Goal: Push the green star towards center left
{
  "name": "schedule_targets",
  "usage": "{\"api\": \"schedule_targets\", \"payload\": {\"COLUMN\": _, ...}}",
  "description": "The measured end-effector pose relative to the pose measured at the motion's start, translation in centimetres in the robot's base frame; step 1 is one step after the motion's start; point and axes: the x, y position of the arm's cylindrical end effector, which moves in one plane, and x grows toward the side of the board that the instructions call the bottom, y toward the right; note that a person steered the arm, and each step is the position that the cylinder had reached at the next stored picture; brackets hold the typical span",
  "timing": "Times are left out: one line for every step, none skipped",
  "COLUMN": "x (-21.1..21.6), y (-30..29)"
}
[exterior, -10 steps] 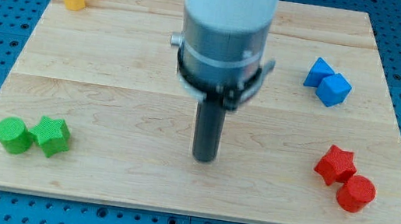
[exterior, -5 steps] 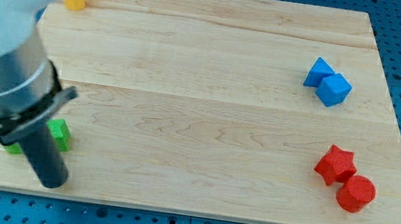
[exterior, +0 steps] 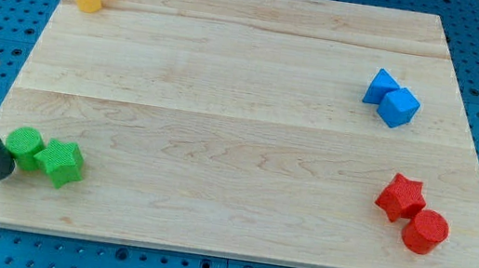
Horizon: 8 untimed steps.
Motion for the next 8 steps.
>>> {"api": "schedule_targets", "payload": {"x": 2.3, "y": -0.5}}
{"api": "schedule_targets", "payload": {"x": 5.4, "y": 0.6}}
{"api": "schedule_targets", "payload": {"x": 3.8, "y": 3.1}}
{"api": "schedule_targets", "payload": {"x": 0.9, "y": 5.1}}
{"api": "schedule_targets", "payload": {"x": -0.3, "y": 6.3}}
{"api": "schedule_targets", "payload": {"x": -2.7, "y": 7.6}}
{"api": "schedule_targets", "payload": {"x": -1.9, "y": 8.2}}
{"api": "schedule_targets", "payload": {"x": 0.4, "y": 11.2}}
